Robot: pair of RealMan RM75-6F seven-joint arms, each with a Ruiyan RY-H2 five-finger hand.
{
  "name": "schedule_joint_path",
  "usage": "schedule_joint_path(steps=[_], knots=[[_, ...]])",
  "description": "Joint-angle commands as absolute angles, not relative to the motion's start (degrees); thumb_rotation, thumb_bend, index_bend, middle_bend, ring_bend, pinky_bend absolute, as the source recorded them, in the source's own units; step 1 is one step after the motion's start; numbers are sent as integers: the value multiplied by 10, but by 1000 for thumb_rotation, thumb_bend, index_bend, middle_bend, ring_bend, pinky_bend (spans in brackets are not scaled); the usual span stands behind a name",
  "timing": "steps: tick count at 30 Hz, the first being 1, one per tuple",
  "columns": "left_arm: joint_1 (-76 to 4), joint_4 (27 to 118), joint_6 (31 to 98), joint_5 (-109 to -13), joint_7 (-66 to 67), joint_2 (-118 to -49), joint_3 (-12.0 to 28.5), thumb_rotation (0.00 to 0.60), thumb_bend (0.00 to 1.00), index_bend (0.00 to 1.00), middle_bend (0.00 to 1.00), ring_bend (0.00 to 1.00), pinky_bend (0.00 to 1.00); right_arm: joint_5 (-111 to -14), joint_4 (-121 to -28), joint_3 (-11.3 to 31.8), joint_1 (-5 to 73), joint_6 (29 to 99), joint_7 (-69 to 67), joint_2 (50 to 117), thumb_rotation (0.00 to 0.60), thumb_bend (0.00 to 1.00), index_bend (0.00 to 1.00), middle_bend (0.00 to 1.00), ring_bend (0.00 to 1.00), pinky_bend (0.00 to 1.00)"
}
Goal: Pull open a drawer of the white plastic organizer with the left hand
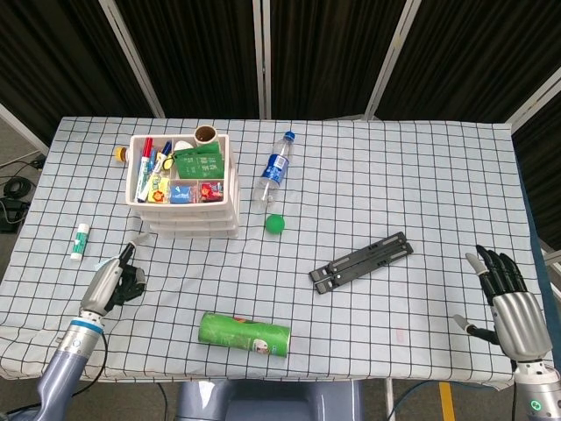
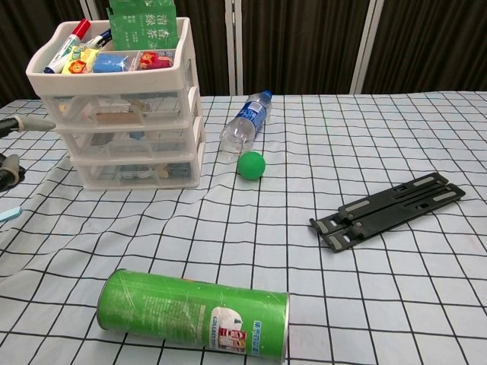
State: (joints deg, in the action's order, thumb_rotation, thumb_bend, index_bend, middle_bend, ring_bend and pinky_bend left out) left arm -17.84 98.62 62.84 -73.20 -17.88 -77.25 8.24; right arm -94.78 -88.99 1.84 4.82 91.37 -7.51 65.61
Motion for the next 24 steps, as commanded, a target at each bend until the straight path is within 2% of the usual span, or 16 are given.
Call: schedule_joint_path(steps=[1, 7, 13, 24], knots=[[-203, 981, 588, -685, -181, -789, 102, 600, 850, 81, 871, 861, 857, -948, -892, 18, 48, 913, -79, 653, 600, 14, 0, 0, 0, 0], [-234, 964, 530, -630, -181, -801, 115, 600, 861, 83, 870, 861, 857, -949, -893, 17, 49, 910, -87, 650, 600, 13, 0, 0, 0, 0], [-260, 950, 502, -589, -163, -822, 126, 600, 862, 85, 871, 861, 857, -950, -895, 16, 49, 910, -92, 647, 600, 14, 0, 0, 0, 0], [-308, 925, 486, -526, -115, -865, 149, 600, 863, 87, 870, 861, 857, -948, -900, 15, 48, 909, -119, 635, 600, 13, 0, 0, 0, 0]])
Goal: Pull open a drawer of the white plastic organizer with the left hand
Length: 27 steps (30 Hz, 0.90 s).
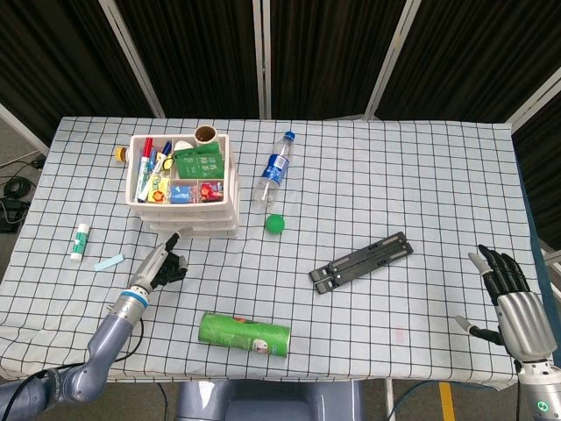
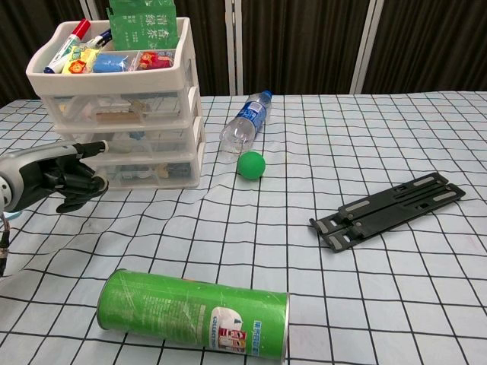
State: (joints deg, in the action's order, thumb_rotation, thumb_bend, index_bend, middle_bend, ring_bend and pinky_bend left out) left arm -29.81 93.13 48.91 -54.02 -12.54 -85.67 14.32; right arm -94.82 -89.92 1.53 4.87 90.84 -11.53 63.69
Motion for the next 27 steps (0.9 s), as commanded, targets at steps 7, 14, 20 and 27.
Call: schedule_joint_path(steps=[7, 14, 20, 27], knots=[[-333, 905, 473, -485, -86, -886, 151, 600, 864, 88, 870, 861, 857, -950, -900, 15, 49, 909, -127, 631, 600, 14, 0, 0, 0, 0], [-348, 887, 461, -455, -82, -905, 158, 600, 865, 88, 871, 861, 857, -954, -901, 13, 48, 911, -130, 630, 600, 13, 0, 0, 0, 0], [-349, 877, 459, -465, -98, -915, 162, 600, 865, 88, 871, 861, 857, -955, -901, 12, 48, 909, -129, 630, 600, 13, 0, 0, 0, 0], [-342, 863, 467, -493, -120, -930, 161, 600, 865, 88, 871, 861, 857, -953, -902, 11, 49, 905, -128, 630, 600, 13, 0, 0, 0, 0]])
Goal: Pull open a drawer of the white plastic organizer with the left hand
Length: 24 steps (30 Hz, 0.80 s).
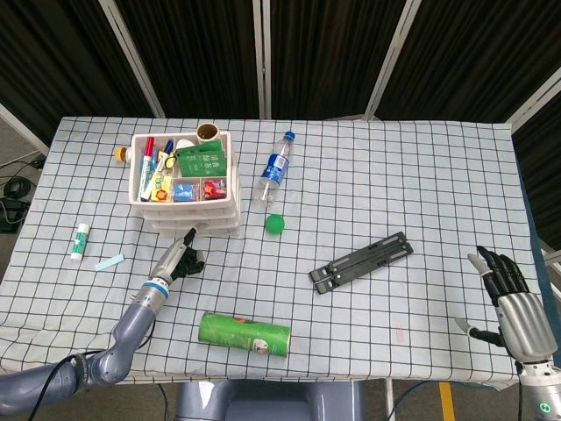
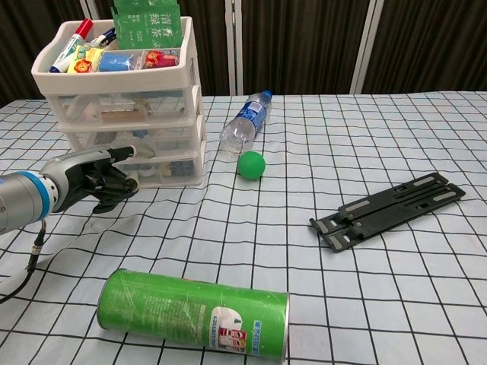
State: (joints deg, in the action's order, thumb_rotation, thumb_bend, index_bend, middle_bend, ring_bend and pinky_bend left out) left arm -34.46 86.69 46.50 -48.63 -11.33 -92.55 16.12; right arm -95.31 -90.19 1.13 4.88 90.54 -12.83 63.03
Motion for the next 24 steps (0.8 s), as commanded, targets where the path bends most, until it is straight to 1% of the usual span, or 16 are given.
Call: schedule_joint_path(steps=[1, 11, 14, 19, 24], knots=[[-341, 861, 468, -497, -124, -932, 161, 600, 865, 88, 870, 861, 857, -953, -902, 11, 49, 905, -127, 631, 600, 13, 0, 0, 0, 0], [-333, 839, 471, -543, -166, -945, 163, 600, 866, 110, 870, 861, 857, -955, -904, 9, 49, 902, -124, 632, 600, 13, 0, 0, 0, 0], [-334, 834, 466, -547, -176, -948, 165, 600, 865, 145, 870, 861, 857, -955, -904, 9, 49, 901, -124, 632, 600, 13, 0, 0, 0, 0], [-337, 829, 458, -555, -182, -951, 164, 600, 866, 241, 870, 861, 857, -954, -904, 9, 49, 902, -125, 631, 600, 13, 0, 0, 0, 0], [-339, 826, 450, -565, -191, -952, 163, 600, 865, 286, 871, 861, 857, -953, -905, 9, 49, 901, -125, 630, 600, 12, 0, 0, 0, 0]])
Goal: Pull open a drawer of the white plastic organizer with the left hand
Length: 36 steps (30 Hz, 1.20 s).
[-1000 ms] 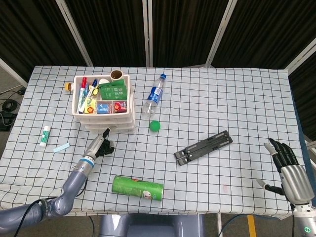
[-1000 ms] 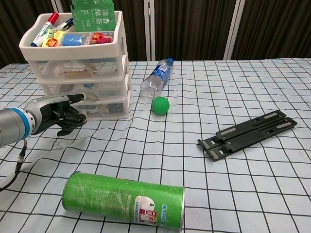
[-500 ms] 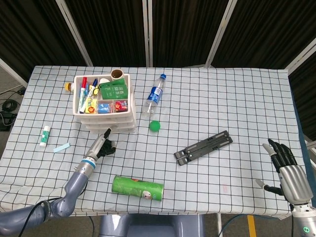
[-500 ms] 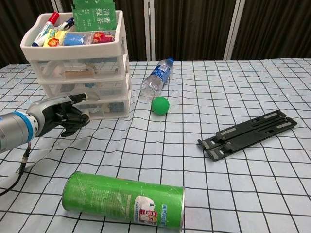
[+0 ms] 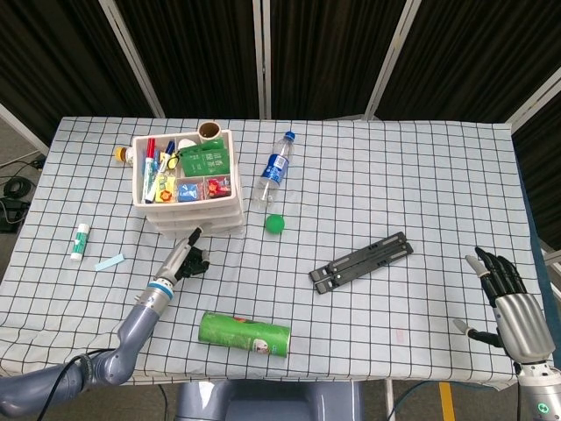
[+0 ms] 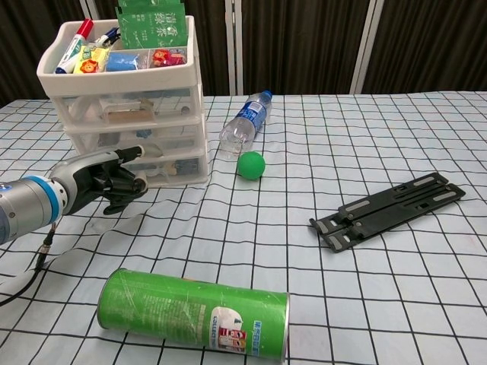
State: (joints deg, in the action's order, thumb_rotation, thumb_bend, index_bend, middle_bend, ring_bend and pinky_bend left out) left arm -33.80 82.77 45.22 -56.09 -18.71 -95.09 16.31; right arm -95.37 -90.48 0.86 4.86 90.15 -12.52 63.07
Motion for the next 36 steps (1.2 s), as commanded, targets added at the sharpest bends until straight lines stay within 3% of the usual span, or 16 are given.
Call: schedule_joint_path(steps=[1, 15, 36], knots=[[-338, 825, 450, -567, -194, -952, 162, 600, 865, 288, 871, 861, 857, -953, -905, 9, 49, 901, -126, 630, 600, 13, 0, 0, 0, 0], [-325, 835, 452, -622, -233, -940, 147, 600, 865, 309, 870, 861, 857, -949, -907, 7, 49, 894, -122, 630, 600, 14, 0, 0, 0, 0], [-274, 871, 492, -717, -266, -891, 74, 600, 863, 284, 870, 861, 857, -946, -909, 8, 47, 895, -122, 626, 600, 13, 0, 0, 0, 0]])
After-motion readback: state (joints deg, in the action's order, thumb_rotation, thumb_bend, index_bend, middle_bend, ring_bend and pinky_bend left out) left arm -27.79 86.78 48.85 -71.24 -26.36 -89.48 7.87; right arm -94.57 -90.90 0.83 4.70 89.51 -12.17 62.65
